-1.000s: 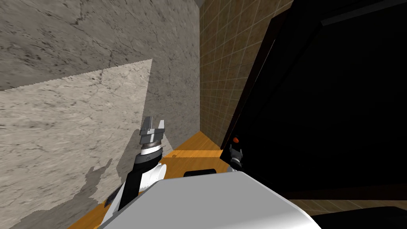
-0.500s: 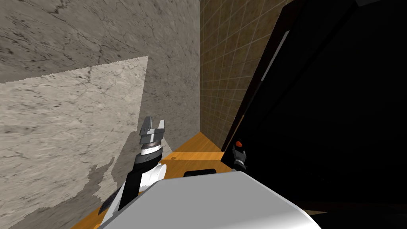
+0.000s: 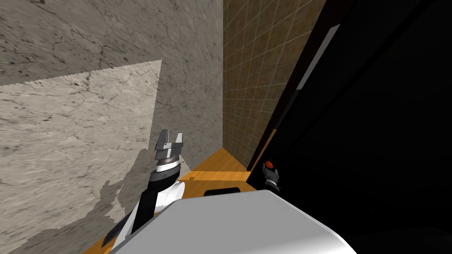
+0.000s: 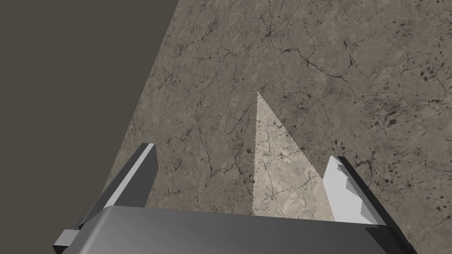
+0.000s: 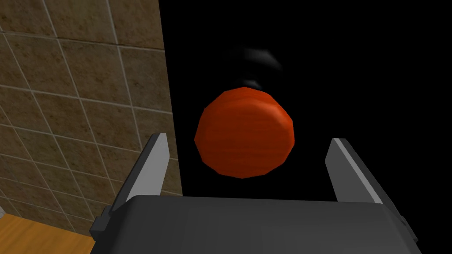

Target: Pull the door open

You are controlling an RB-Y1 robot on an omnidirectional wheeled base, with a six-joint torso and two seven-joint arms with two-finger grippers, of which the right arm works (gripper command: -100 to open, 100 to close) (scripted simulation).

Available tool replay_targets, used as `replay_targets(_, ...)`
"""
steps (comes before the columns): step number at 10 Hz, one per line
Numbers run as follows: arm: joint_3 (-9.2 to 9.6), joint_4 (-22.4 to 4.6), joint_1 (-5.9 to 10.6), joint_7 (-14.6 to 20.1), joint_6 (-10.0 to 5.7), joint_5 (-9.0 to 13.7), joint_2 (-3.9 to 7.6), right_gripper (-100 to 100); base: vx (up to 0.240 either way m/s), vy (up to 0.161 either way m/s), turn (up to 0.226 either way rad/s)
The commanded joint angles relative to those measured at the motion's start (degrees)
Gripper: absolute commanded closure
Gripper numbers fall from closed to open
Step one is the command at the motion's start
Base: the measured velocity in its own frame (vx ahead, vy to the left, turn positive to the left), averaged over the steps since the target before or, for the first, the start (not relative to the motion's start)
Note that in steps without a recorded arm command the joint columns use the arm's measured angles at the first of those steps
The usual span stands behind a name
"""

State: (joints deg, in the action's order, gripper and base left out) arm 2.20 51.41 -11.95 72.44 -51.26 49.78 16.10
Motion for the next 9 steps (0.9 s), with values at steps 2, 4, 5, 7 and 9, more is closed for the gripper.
replay_targets(2,-0.08,-0.5,-0.9,2.9,0.02,0.3,2.38,-100,0.13,-0.006,0.012)
replay_targets(4,-0.07,-0.9,-0.71,3.0,0.01,0.3,2.57,-100,0.084,-0.013,0.007)
replay_targets(5,-0.07,-0.9,-0.71,3.0,0.01,0.3,2.57,100,-0.006,-0.001,-0.009)
replay_targets(7,-0.07,-0.9,-0.71,3.0,0.01,0.3,2.57,100,-0.017,0.001,0.007)
replay_targets(9,-0.07,-0.9,-0.71,3.0,0.01,0.3,2.57,100,-0.005,0.001,0.002)
